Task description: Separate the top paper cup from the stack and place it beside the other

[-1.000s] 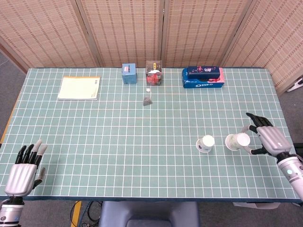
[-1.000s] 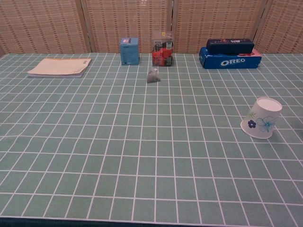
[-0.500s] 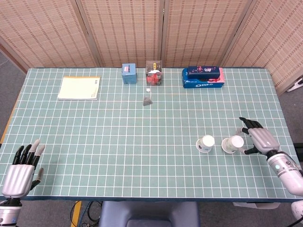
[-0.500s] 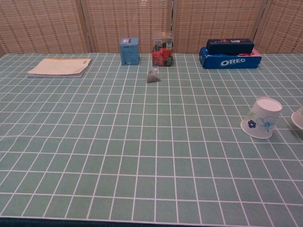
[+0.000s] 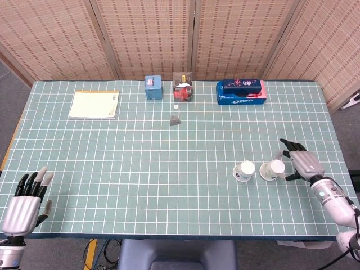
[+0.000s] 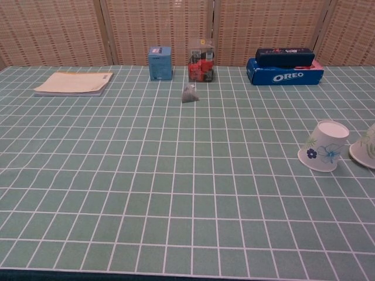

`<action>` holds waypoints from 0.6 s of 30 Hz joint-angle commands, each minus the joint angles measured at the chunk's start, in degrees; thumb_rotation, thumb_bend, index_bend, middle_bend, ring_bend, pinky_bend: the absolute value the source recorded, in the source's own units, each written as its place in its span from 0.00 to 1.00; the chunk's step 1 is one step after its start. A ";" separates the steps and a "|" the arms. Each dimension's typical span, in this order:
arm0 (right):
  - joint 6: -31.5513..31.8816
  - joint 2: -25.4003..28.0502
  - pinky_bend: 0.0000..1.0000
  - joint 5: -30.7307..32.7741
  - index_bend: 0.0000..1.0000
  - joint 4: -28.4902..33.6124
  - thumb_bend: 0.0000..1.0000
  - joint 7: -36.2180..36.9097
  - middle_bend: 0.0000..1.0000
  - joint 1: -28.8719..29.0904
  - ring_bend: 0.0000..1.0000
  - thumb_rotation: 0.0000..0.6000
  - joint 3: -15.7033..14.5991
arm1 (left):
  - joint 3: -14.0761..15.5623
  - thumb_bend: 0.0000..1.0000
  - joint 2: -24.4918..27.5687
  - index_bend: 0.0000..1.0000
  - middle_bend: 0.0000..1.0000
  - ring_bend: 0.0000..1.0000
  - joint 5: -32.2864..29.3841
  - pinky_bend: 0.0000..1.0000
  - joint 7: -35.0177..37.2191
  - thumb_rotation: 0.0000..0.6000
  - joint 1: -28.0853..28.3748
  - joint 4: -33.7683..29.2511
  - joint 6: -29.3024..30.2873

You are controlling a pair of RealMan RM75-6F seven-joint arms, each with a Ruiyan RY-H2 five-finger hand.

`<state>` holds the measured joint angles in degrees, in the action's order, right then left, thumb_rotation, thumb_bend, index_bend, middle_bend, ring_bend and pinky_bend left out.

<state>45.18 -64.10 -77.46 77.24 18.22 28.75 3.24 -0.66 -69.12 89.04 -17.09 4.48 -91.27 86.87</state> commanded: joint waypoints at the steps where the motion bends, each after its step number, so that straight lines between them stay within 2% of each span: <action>1: -0.68 -0.76 0.00 0.22 0.40 -1.01 0.27 0.23 0.00 0.44 0.00 1.00 0.12 | -0.03 0.50 0.02 0.00 0.00 0.00 0.13 0.00 0.11 1.00 -0.09 -0.04 0.27; 4: -1.15 -1.21 0.00 0.25 0.38 -1.56 0.27 -0.22 0.00 0.77 0.00 1.00 0.04 | -0.02 0.50 0.12 0.00 0.00 0.00 0.14 0.00 0.39 1.00 -0.13 -0.01 0.32; 9: -1.73 -0.58 0.00 0.14 0.25 -0.78 0.26 -0.29 0.00 1.00 0.00 1.00 -0.21 | 0.05 0.50 0.16 0.00 0.00 0.00 0.46 0.00 0.51 1.00 -0.25 0.00 0.67; 13: -1.94 0.31 0.00 0.13 0.09 0.11 0.26 -0.43 0.00 0.95 0.00 1.00 -0.46 | 0.09 0.50 0.09 0.00 0.00 0.00 0.72 0.00 0.59 1.00 -0.26 0.16 0.81; 18: -0.24 2.58 0.00 -0.43 0.05 3.08 0.25 -0.57 0.00 0.26 0.00 1.00 -0.46 | 0.08 0.50 -0.10 0.00 0.00 0.00 0.49 0.00 0.27 1.00 -0.09 0.27 0.31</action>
<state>44.12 -62.34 -77.58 79.35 17.81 29.35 2.78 -0.58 -69.20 89.54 -16.81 4.38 -91.00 87.20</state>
